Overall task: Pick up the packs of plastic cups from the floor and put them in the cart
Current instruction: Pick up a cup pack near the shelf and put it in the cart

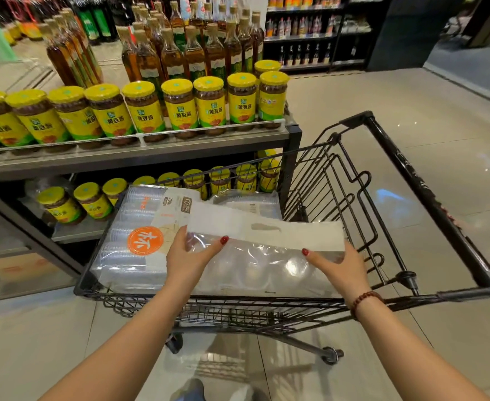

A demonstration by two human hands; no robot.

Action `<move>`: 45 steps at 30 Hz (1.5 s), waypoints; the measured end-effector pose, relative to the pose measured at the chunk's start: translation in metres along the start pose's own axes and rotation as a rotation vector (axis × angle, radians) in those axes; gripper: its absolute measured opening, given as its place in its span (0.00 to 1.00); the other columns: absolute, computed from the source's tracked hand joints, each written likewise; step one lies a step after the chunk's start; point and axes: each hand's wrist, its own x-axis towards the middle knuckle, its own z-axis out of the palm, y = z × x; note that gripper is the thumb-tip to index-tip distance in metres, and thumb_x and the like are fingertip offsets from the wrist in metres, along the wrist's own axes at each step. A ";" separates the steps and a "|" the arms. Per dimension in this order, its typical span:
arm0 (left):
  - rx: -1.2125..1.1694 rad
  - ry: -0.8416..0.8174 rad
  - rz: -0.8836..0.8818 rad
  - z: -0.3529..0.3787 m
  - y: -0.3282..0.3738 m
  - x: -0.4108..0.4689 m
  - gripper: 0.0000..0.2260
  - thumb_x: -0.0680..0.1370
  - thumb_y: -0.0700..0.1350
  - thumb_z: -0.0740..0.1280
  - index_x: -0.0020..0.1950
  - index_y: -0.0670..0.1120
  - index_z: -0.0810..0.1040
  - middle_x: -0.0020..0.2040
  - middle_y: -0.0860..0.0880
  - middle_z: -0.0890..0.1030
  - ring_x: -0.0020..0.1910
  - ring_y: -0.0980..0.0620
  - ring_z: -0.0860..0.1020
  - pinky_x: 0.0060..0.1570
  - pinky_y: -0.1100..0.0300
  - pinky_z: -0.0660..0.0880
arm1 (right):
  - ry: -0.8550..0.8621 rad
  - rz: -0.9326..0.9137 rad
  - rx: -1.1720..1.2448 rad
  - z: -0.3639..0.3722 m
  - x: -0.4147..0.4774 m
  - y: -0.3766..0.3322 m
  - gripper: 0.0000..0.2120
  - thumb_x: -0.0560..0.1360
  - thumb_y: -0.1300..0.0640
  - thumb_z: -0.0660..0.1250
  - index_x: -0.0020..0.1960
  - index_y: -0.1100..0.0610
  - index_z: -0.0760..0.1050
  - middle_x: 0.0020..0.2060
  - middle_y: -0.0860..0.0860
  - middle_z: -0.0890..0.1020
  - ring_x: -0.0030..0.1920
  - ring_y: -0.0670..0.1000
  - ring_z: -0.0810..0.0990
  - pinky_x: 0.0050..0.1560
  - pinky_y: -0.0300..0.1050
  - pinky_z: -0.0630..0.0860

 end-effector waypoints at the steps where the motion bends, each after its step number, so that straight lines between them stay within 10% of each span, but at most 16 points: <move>1: 0.010 -0.004 0.021 0.000 -0.004 -0.002 0.41 0.56 0.66 0.77 0.66 0.55 0.73 0.62 0.53 0.78 0.64 0.52 0.75 0.64 0.48 0.73 | 0.004 0.007 -0.002 0.001 -0.002 0.004 0.27 0.67 0.55 0.78 0.62 0.51 0.73 0.52 0.46 0.79 0.56 0.49 0.77 0.54 0.43 0.74; 15: 0.120 0.015 0.061 -0.024 0.003 -0.003 0.25 0.71 0.55 0.76 0.63 0.47 0.76 0.59 0.50 0.80 0.60 0.50 0.77 0.55 0.55 0.75 | 0.023 -0.049 -0.212 -0.010 0.004 -0.025 0.21 0.67 0.47 0.77 0.53 0.50 0.72 0.50 0.49 0.79 0.54 0.53 0.79 0.48 0.45 0.79; 19: 0.198 0.125 0.191 -0.057 0.030 0.003 0.19 0.74 0.51 0.73 0.61 0.45 0.77 0.56 0.52 0.79 0.57 0.52 0.77 0.53 0.60 0.73 | 0.127 -0.248 -0.566 -0.004 0.005 -0.066 0.38 0.68 0.37 0.72 0.71 0.55 0.67 0.69 0.55 0.71 0.69 0.56 0.70 0.67 0.57 0.71; 23: 0.349 0.191 0.314 -0.111 0.051 0.012 0.15 0.76 0.48 0.72 0.60 0.45 0.77 0.56 0.51 0.79 0.57 0.52 0.76 0.56 0.56 0.72 | 0.094 -0.488 -0.715 0.030 -0.010 -0.115 0.31 0.73 0.39 0.69 0.70 0.55 0.70 0.67 0.53 0.74 0.69 0.55 0.70 0.68 0.55 0.67; 36: 0.962 0.424 0.310 -0.394 -0.001 -0.068 0.17 0.74 0.54 0.69 0.58 0.47 0.80 0.54 0.48 0.82 0.56 0.44 0.78 0.52 0.52 0.75 | -0.408 -1.137 -0.907 0.344 -0.137 -0.166 0.25 0.68 0.42 0.70 0.54 0.61 0.80 0.45 0.56 0.81 0.46 0.60 0.80 0.45 0.51 0.77; 45: 1.113 0.584 -0.022 -0.560 -0.065 -0.156 0.23 0.75 0.58 0.61 0.64 0.46 0.77 0.59 0.46 0.81 0.60 0.42 0.77 0.54 0.50 0.76 | -0.834 -1.330 -0.935 0.544 -0.261 -0.165 0.26 0.75 0.39 0.64 0.68 0.53 0.72 0.60 0.51 0.76 0.62 0.56 0.73 0.59 0.50 0.70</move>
